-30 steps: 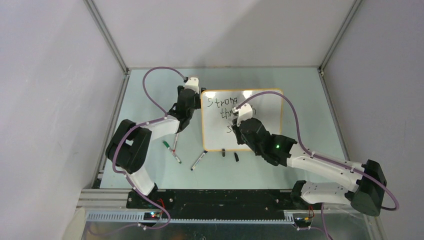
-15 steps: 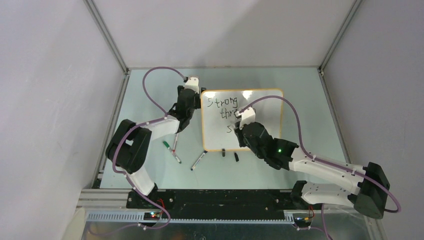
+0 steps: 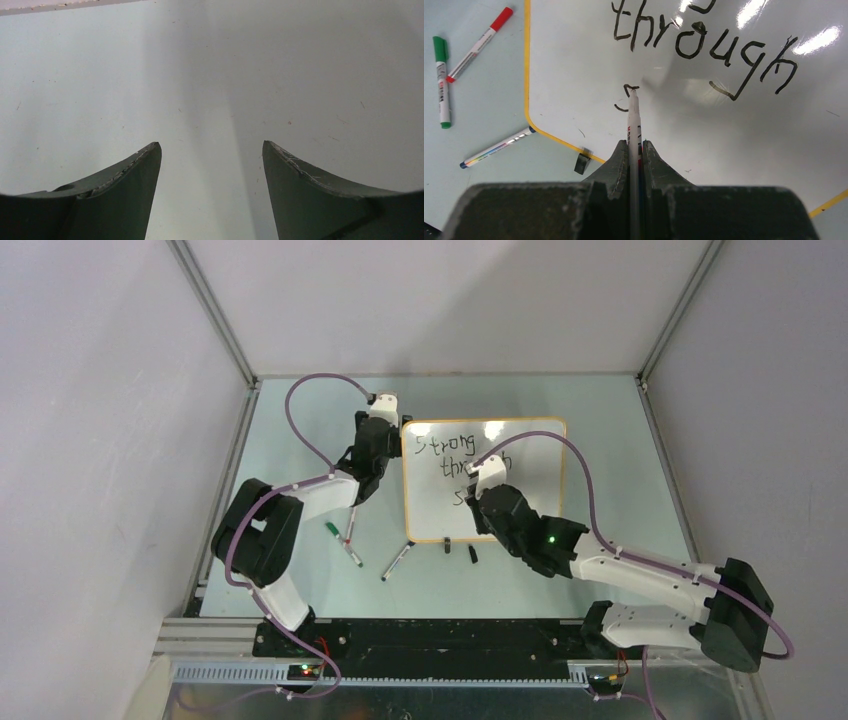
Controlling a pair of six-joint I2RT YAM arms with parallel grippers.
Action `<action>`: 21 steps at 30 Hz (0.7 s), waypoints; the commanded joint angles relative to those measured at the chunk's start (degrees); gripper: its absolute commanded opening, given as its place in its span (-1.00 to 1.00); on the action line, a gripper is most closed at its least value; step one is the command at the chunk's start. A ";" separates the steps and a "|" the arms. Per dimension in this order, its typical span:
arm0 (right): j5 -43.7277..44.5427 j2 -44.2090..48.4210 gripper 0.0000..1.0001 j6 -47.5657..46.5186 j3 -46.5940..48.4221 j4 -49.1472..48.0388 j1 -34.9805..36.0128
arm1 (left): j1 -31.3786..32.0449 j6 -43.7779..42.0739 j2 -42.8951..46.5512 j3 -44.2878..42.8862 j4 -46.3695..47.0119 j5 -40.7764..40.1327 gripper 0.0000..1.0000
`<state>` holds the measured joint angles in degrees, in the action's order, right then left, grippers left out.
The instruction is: Write a sentence on the whiteboard
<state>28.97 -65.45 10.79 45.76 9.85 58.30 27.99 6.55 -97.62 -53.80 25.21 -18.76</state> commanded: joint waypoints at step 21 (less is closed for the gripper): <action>3.35 -2.40 -1.00 -0.10 -0.14 -0.91 -0.15 | 0.15 0.14 1.14 0.13 2.39 0.17 0.61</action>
<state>30.83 -67.35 10.83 45.76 10.48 58.30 27.99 6.55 -97.62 -53.80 25.21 -18.76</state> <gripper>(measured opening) 0.123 0.801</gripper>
